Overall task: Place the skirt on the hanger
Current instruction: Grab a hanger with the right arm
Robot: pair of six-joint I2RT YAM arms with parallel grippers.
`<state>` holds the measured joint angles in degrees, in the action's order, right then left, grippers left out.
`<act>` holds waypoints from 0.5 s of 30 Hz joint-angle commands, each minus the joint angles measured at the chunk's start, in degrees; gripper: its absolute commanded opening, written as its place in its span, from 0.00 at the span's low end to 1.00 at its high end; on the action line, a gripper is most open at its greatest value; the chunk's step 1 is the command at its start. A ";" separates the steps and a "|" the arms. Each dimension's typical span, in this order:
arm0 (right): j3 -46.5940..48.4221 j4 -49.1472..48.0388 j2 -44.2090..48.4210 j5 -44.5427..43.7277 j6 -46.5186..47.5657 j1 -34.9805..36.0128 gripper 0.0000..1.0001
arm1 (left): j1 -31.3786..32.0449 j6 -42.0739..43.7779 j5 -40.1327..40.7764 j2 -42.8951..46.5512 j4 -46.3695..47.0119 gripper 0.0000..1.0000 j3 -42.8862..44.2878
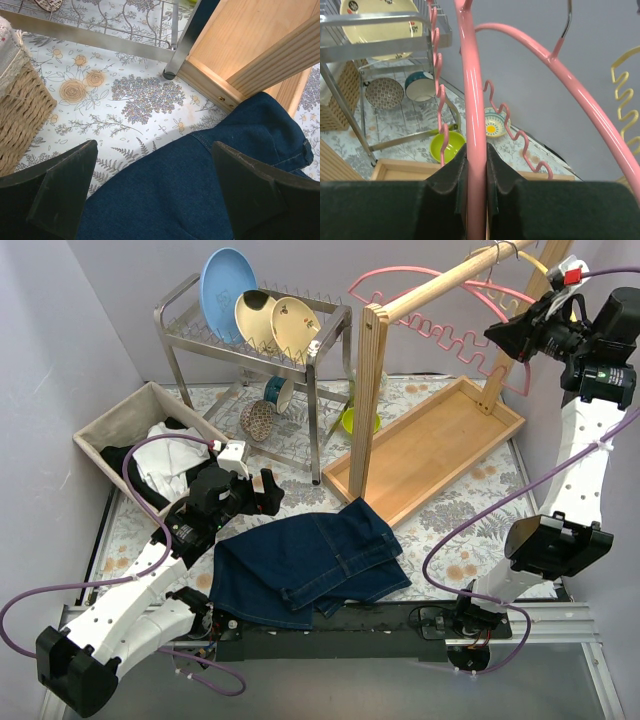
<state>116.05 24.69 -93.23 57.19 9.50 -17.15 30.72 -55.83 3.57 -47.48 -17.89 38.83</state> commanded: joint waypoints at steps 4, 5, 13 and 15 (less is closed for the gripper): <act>3.22 -10.80 -0.90 -1.72 -11.17 3.25 0.01 | -0.49 0.90 -0.50 0.29 1.01 0.98 -0.60; 3.57 -10.71 -1.25 -3.21 -11.08 3.78 0.01 | -0.57 0.90 -0.50 0.29 1.01 0.98 -0.68; 4.63 -4.84 -2.57 -11.65 -5.56 7.65 0.01 | -0.92 0.90 -0.67 0.29 1.19 0.98 -0.77; 3.84 -3.34 -2.22 -14.12 -2.65 8.09 0.01 | -1.01 0.99 -0.94 0.20 1.28 0.98 -0.77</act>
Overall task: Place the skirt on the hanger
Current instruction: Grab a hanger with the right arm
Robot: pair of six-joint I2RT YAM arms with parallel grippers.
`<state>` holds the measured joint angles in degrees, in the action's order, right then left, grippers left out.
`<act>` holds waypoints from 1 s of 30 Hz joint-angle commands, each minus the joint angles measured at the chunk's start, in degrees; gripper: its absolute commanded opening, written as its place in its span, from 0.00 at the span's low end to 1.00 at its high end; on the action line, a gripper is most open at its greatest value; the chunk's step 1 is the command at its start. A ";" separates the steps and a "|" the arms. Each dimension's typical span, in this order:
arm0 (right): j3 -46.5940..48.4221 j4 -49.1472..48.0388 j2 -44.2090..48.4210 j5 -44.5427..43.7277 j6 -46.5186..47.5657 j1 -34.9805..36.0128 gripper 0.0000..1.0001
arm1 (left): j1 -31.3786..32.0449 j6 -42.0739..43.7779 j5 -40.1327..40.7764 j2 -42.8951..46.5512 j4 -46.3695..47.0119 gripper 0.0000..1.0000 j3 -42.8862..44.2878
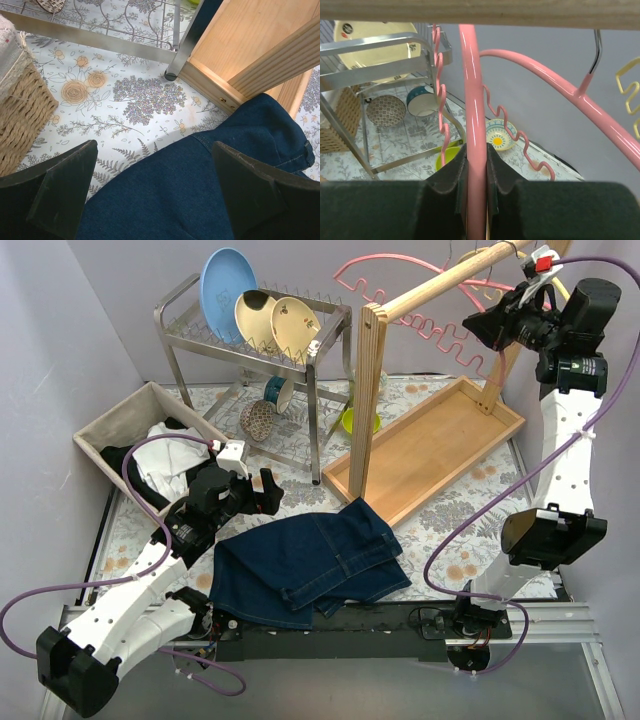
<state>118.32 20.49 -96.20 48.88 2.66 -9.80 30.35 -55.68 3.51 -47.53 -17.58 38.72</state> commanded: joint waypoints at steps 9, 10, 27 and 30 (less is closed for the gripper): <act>-2.75 6.91 3.57 -10.38 12.53 0.84 0.01 | -0.90 0.92 -1.40 -0.37 1.15 0.98 -0.75; -2.75 7.71 3.57 -10.56 13.42 0.93 0.01 | -0.90 0.92 -1.49 -0.37 1.15 0.98 -0.66; -32.18 17.55 29.83 -22.51 37.24 -0.66 0.01 | -0.99 2.15 -3.42 2.43 2.03 0.98 -1.10; -37.96 21.77 35.63 -26.37 42.42 -0.57 0.01 | -0.99 3.56 -6.40 4.28 2.73 0.98 -1.28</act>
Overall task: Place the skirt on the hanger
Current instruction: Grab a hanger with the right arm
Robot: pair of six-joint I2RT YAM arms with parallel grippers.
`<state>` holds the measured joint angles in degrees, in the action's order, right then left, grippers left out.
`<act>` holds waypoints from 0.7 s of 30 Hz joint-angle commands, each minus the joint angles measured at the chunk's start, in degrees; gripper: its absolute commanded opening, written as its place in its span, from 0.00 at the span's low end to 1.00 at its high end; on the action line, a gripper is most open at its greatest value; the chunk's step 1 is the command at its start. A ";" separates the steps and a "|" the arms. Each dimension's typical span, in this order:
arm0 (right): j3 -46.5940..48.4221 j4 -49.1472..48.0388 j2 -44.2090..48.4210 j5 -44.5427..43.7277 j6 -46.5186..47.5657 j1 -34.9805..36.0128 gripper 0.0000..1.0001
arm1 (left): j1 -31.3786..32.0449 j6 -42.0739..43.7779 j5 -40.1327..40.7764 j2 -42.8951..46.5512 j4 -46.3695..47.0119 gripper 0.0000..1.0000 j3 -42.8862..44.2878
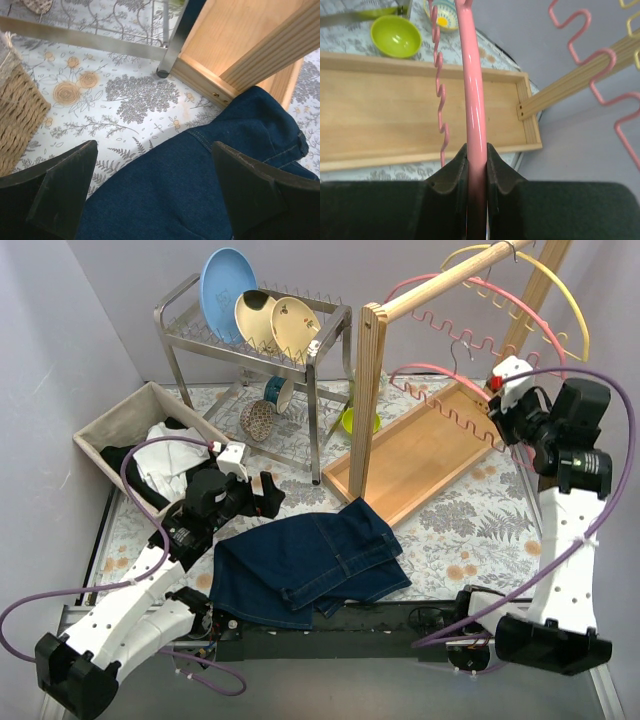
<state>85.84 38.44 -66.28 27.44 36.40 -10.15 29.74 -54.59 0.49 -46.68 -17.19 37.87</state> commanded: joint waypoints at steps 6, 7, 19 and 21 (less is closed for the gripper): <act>-12.71 13.92 16.79 -9.16 16.49 -0.22 0.01 | -0.38 6.24 -8.66 6.68 3.39 0.98 -0.08; -12.98 15.34 18.80 -8.64 17.38 -0.22 0.01 | -0.38 6.51 -11.19 6.95 3.30 0.98 0.10; -16.42 33.27 27.78 -6.61 26.08 -0.22 0.01 | -0.38 8.88 -27.11 3.96 1.19 0.98 2.91; -15.88 35.21 28.40 -6.09 26.96 -0.13 0.01 | -0.38 8.97 -28.96 4.14 1.11 0.98 2.83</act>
<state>68.36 69.43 -39.27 19.92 59.55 -10.15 29.71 -47.37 -21.54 -43.07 -15.44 38.52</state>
